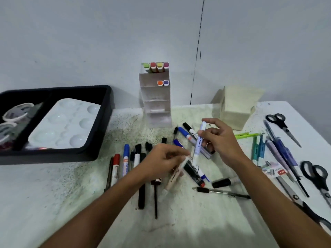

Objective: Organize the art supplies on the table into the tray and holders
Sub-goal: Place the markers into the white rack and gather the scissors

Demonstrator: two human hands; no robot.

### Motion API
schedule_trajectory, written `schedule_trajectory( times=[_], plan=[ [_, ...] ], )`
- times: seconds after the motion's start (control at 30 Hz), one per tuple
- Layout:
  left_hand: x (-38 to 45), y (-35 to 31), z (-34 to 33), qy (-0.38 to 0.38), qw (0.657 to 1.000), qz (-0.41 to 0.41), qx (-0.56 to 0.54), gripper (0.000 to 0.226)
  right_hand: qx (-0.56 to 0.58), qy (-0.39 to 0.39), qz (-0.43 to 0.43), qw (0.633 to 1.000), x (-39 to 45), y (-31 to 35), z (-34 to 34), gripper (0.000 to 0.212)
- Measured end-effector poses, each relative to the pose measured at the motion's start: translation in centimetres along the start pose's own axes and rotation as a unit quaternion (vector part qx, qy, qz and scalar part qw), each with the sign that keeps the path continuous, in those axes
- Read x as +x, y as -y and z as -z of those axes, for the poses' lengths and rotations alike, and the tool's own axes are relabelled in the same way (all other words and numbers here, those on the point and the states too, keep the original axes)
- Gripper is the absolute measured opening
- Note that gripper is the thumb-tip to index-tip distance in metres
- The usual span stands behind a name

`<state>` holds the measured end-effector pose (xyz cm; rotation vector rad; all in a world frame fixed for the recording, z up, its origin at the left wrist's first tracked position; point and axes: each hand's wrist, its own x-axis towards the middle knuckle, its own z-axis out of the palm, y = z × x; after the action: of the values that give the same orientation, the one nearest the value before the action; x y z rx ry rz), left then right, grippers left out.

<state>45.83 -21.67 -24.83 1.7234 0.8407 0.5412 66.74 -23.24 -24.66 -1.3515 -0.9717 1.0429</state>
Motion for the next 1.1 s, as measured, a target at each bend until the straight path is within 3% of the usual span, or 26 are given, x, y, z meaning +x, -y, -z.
schedule_trajectory(
  times=[0.2, 0.33, 0.47, 0.63, 0.83, 0.93, 1.1],
  plan=[
    [-0.9, 0.5, 3.4, -0.032, 0.981, 0.12, -0.151, 0.024, 0.021, 0.06, -0.036, 0.997, 0.8, 0.7, -3.3, 0.032],
    [-0.7, -1.0, 5.5, -0.102, 0.968, 0.112, -0.198, 0.033, 0.051, 0.067, -0.048, 0.995, 1.3, 1.6, -4.8, 0.031],
    [-0.3, -4.3, 8.1, -0.158, 0.966, 0.04, -0.199, 0.027, 0.05, 0.045, 0.001, 0.998, 2.0, 4.7, -5.6, 0.032],
    [0.3, -9.2, 11.1, -0.264, 0.95, -0.112, -0.121, 0.027, 0.04, 0.02, 0.161, 0.986, 2.1, 10.4, -6.6, 0.017],
    [1.6, -12.3, 12.5, -0.333, 0.909, -0.245, -0.05, 0.03, -0.006, -0.021, 0.352, 0.936, 1.8, 13.6, -8.6, 0.017],
    [2.3, -11.6, 12.2, -0.346, 0.899, -0.267, 0.015, 0.027, -0.082, -0.03, 0.392, 0.916, 2.4, 13.0, -9.4, 0.021],
    [3.6, -8.7, 11.8, -0.374, 0.865, -0.269, 0.196, 0.021, -0.161, -0.017, 0.389, 0.907, 3.6, 11.2, -10.5, 0.028]
  ],
)
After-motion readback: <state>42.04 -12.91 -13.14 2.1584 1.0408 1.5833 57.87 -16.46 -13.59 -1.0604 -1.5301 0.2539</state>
